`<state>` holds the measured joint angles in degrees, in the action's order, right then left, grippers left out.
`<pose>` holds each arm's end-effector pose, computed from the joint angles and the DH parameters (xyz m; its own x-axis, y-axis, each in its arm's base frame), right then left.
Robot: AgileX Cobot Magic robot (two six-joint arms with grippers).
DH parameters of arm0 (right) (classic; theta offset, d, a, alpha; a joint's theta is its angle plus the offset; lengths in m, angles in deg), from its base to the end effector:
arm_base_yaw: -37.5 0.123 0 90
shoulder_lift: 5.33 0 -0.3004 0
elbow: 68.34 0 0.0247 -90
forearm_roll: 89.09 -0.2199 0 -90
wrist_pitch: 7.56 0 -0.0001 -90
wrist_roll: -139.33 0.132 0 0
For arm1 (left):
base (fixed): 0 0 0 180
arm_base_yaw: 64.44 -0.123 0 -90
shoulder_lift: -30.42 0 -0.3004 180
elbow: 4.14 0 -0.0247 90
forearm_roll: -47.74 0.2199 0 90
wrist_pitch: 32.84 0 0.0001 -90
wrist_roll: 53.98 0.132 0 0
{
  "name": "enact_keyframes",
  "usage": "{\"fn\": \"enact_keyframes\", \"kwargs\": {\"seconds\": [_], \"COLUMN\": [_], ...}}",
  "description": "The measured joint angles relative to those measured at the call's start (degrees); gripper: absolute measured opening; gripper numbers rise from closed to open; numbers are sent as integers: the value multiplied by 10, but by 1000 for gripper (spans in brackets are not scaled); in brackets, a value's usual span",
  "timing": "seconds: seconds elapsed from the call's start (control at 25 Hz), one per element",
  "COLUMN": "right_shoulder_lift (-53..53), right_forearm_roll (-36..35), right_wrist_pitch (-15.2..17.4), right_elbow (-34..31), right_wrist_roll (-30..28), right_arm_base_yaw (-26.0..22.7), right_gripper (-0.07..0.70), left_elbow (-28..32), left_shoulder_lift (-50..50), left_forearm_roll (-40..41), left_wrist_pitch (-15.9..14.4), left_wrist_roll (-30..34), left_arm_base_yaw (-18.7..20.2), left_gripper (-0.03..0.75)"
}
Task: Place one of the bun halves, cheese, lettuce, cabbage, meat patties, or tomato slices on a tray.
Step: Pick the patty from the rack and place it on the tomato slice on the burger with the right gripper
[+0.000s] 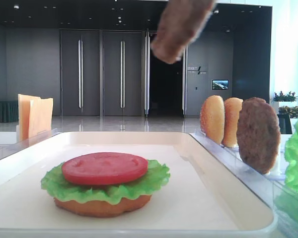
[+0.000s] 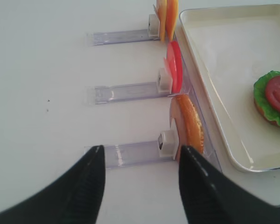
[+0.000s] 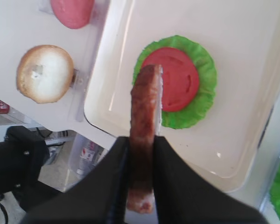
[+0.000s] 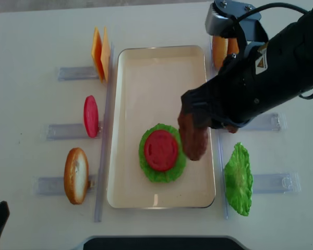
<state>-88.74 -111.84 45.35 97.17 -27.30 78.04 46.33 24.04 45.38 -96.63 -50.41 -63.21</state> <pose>0.1651 0.1949 0.3085 -0.9174 -0.2055 -0.3407 -0.3565 0.8047 0.4747 -0.0146 -0.0046 0.2300 -0.5064 0.0549 -0.8606 0.0756 0.9970 0.0191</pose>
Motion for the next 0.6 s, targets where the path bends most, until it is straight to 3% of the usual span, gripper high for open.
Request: {"fn": "enact_keyframes", "kwargs": {"seconds": [0.28,0.6], "right_shoulder_lift": [0,-17], "right_forearm_roll": [-78,-128], "right_wrist_pitch": [-94,-163], "right_elbow": [-51,-92], "right_wrist_roll": [-39,-63], "right_arm_base_yaw": [-1,-1], "right_gripper": [109,109], "left_elbow": [0,0], "left_shoulder_lift": [0,0], "left_forearm_roll": [0,0], "left_wrist_pitch": [0,0], "left_wrist_roll": [0,0], "left_arm_base_yaw": [0,0], "left_gripper": [391,391]}}
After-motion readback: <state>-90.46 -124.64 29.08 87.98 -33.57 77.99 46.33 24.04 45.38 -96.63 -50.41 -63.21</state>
